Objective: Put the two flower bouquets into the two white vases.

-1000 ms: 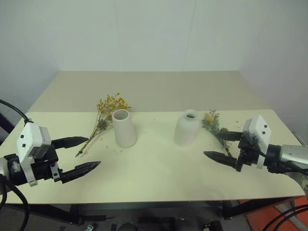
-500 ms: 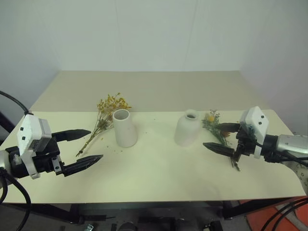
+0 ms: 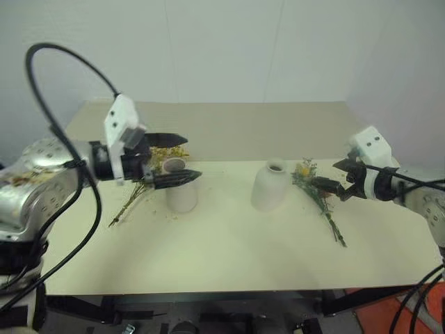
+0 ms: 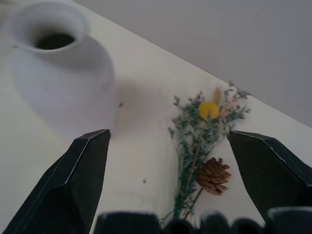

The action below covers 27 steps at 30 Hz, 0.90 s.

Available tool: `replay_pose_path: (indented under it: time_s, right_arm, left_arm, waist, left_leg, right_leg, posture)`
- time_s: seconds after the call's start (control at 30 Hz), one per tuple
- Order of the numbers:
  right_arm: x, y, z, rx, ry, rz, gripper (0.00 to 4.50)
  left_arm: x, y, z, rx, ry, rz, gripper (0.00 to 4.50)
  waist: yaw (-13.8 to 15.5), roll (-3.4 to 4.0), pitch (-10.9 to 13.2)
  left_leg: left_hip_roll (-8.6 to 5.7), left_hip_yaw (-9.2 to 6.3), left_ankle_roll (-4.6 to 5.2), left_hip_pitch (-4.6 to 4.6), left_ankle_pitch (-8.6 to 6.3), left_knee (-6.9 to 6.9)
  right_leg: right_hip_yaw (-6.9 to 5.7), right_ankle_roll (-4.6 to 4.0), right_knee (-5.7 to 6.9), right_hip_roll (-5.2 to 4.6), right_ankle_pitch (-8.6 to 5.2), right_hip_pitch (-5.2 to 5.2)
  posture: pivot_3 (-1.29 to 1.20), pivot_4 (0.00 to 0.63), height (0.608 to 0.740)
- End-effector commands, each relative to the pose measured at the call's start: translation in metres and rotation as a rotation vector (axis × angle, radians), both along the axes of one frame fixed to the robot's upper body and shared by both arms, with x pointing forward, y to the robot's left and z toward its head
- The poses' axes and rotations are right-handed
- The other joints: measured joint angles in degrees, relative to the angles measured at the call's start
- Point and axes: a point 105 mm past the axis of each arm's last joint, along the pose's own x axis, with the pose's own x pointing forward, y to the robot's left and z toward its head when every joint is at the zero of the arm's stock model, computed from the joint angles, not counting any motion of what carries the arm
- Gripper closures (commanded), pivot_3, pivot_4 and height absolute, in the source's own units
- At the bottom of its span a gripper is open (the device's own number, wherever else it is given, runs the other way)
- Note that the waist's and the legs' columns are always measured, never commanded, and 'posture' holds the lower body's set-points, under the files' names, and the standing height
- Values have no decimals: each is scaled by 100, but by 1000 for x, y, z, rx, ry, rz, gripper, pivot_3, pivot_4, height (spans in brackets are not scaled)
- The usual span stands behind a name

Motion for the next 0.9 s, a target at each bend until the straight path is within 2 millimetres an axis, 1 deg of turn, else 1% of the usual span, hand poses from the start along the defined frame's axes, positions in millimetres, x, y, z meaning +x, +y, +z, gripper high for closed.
replay_pose_path:
  time_s: [0.03, 0.1, 0.23, 0.4, 0.67, 0.8, 0.9]
  right_arm:
    - [4, -7, 3, -3, 34, -62, 0]
    - [8, -9, 0, -22, 61, -89, 0]
    - [13, -14, -6, -38, 126, -128, 0]
    - [14, -28, -22, -104, 259, -193, 0]
    - [17, -35, -45, -109, 413, -184, 0]
    - [17, -34, -56, -121, 472, -151, 0]
    - [16, -33, -64, -129, 506, -128, 0]
  left_arm:
    - [8, -14, 11, 45, -11, -64, 24]
    - [13, -24, 16, 58, 1, -97, 24]
    - [21, -40, 20, 84, 31, -138, 24]
    - [29, -61, 20, 116, 85, -155, 24]
    - [30, -91, 18, 148, 107, -238, 24]
    - [28, -101, 15, 162, 121, -264, 24]
    - [26, -103, 12, 169, 126, -271, 24]
  waist:
    - [0, 0, 0]
    - [5, 1, 0]
    - [-10, 2, 1]
    - [-9, 3, 2]
    - [-28, 5, 3]
    - [-54, 9, 5]
    - [-86, 9, 6]
  left_leg:
    - [0, 0, 0, -3, 0, 0]
    - [-2, -1, 2, -12, -1, 2]
    - [-3, 0, 9, -16, -5, 2]
    - [-4, 0, 10, -16, -5, 6]
    - [-4, 1, 10, -17, -5, 7]
    - [-5, 2, 10, -20, -5, 8]
    - [-5, 2, 10, -20, -5, 8]
  right_leg:
    - [0, 0, 0, -1, 0, -2]
    - [-1, 1, -3, -1, 0, -8]
    - [0, 2, -7, -3, -1, -9]
    - [0, 3, -4, -3, -1, -10]
    - [2, 4, -2, -3, -2, -13]
    - [4, 4, -1, -3, -2, -17]
    - [4, 4, -1, -3, -2, -17]
  posture:
    - [0, 150, 740]
    - [0, 150, 740]
    - [0, 150, 740]
    - [0, 150, 740]
    - [0, 150, 740]
    - [0, 150, 740]
    - [0, 150, 740]
